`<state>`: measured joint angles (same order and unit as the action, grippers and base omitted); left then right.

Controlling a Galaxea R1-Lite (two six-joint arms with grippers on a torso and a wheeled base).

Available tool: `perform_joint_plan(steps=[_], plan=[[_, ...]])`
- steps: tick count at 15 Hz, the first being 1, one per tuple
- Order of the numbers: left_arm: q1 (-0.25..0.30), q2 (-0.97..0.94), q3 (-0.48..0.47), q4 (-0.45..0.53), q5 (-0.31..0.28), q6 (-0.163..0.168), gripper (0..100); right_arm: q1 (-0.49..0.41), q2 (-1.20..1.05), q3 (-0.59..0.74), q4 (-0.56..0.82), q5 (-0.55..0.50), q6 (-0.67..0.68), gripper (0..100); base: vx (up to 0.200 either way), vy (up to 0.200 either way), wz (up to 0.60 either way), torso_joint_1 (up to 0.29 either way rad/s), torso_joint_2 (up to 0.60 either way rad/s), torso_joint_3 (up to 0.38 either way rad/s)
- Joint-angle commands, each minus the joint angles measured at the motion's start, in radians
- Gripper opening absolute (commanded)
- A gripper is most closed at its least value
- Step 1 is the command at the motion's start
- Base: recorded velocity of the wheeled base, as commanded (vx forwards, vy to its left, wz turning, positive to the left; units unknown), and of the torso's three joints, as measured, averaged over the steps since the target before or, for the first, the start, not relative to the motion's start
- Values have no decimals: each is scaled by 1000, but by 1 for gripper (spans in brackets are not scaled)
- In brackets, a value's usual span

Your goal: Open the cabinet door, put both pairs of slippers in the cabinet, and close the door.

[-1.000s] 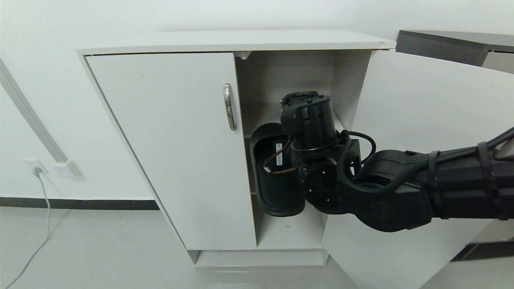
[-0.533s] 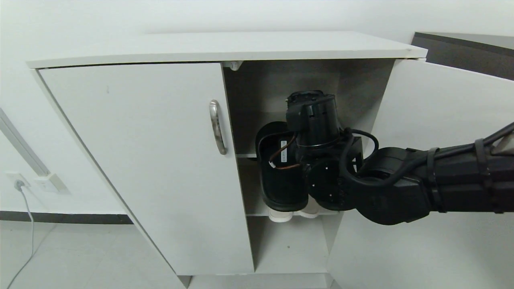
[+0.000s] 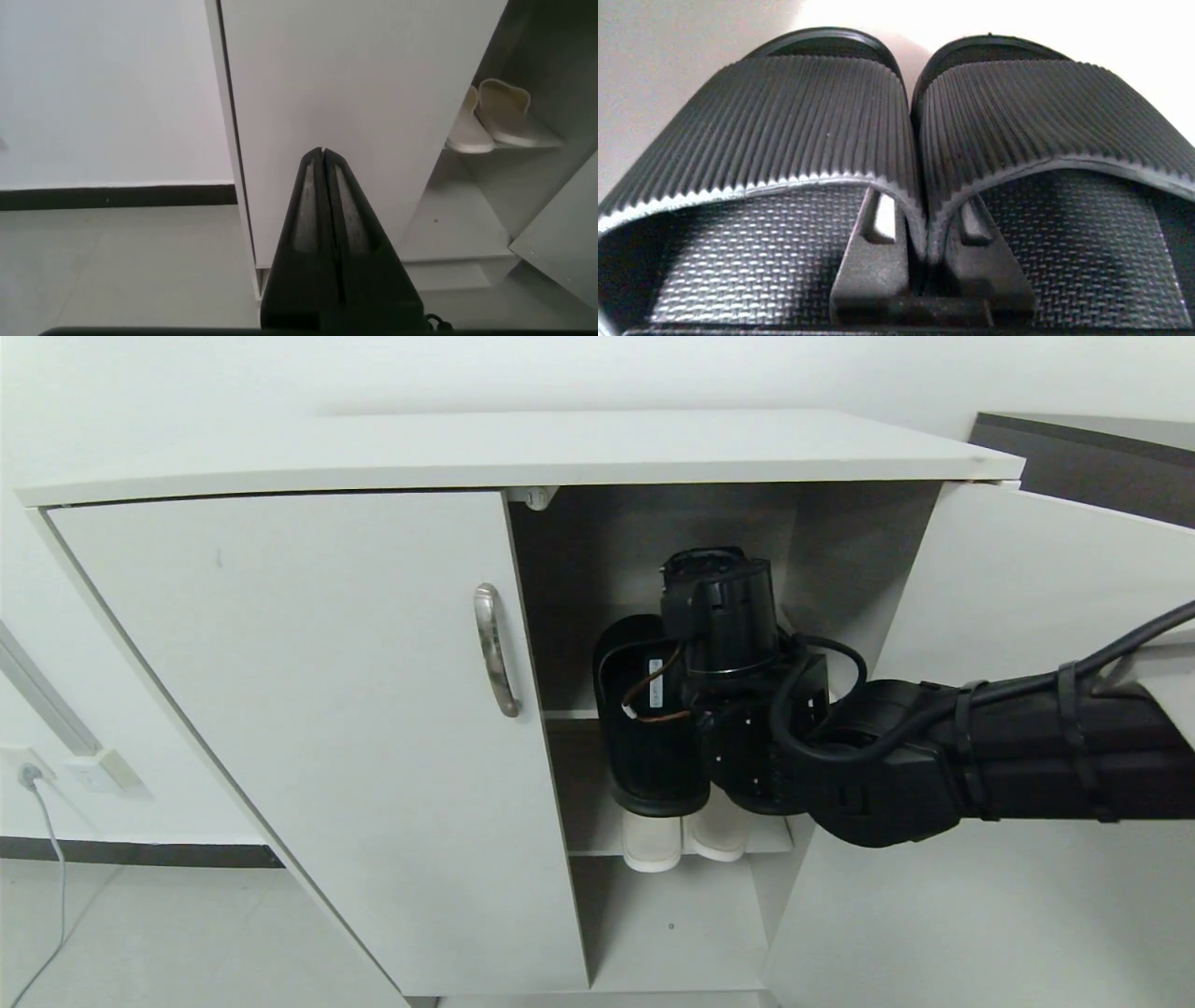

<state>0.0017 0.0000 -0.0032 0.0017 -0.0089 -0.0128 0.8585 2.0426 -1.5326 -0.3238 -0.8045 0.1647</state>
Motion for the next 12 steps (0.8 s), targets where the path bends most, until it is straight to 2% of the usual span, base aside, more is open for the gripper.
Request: perform_joint_plan(steps=[1,7,12], plan=[[0,0,0,0,1,-1,0,-26,47,-49,3,1,-11,0,0,0,0,0,0,0],[0,2,0,0,0,-1,0,-70,122,-251,135,19,-14,0,0,0,0,0,0,0],[0,2,0,0,1,-1,0,-87,179,-368,163,31,-17,0,0,0,0,0,0,0]])
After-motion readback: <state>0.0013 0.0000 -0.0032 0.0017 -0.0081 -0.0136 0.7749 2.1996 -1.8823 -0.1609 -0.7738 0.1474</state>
